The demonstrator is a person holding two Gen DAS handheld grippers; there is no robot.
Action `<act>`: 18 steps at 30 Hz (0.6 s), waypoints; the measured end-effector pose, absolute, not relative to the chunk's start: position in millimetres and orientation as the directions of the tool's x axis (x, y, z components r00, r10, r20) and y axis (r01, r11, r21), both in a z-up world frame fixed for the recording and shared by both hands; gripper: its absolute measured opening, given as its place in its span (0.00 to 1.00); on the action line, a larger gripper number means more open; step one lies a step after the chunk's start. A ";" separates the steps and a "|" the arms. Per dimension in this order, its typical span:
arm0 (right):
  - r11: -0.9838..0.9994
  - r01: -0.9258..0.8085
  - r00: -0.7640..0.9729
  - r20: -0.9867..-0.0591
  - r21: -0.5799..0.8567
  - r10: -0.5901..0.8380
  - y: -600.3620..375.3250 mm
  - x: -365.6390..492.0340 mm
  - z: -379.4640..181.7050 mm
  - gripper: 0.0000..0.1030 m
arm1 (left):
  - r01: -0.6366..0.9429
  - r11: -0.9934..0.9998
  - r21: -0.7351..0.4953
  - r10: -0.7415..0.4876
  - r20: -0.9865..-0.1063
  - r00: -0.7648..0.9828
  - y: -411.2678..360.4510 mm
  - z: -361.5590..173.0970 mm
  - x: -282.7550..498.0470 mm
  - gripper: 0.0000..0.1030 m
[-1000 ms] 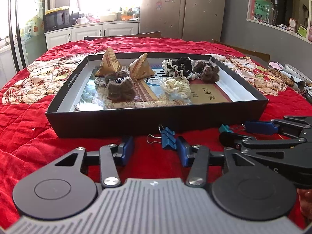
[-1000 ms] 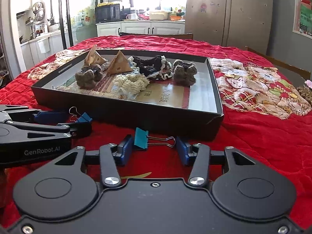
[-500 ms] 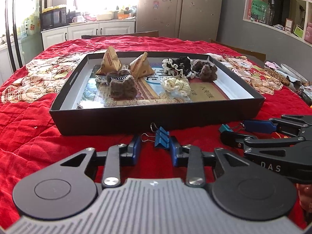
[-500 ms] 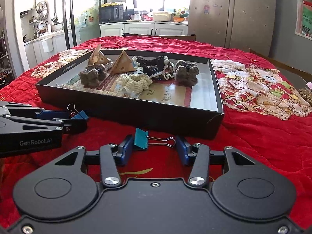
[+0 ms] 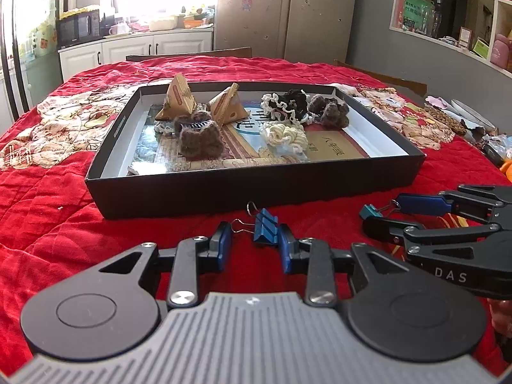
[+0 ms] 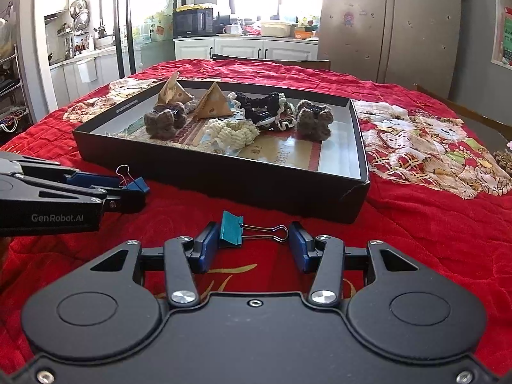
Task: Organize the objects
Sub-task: 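Carry the blue and teal binder clips over the black box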
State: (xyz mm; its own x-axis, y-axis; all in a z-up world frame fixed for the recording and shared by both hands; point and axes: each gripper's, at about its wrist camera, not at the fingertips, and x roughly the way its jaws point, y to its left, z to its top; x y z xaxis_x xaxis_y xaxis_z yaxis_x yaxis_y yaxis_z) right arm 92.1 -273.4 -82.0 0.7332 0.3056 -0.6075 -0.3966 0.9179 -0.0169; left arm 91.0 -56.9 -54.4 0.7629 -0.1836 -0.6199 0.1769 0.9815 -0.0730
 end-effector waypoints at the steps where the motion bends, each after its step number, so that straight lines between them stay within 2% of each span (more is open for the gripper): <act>1: 0.917 -0.399 0.733 -0.608 -0.018 0.307 -273.8 90.7 -81.9 0.44 | 0.181 0.981 -0.072 -0.186 -0.621 0.762 -56.5 -53.9 90.2 0.34; 18: 0.886 -0.462 0.726 -0.590 -0.037 0.354 -273.0 64.0 -66.1 0.44 | 0.238 0.968 -0.076 -0.234 -0.618 0.751 -53.0 -42.8 74.6 0.34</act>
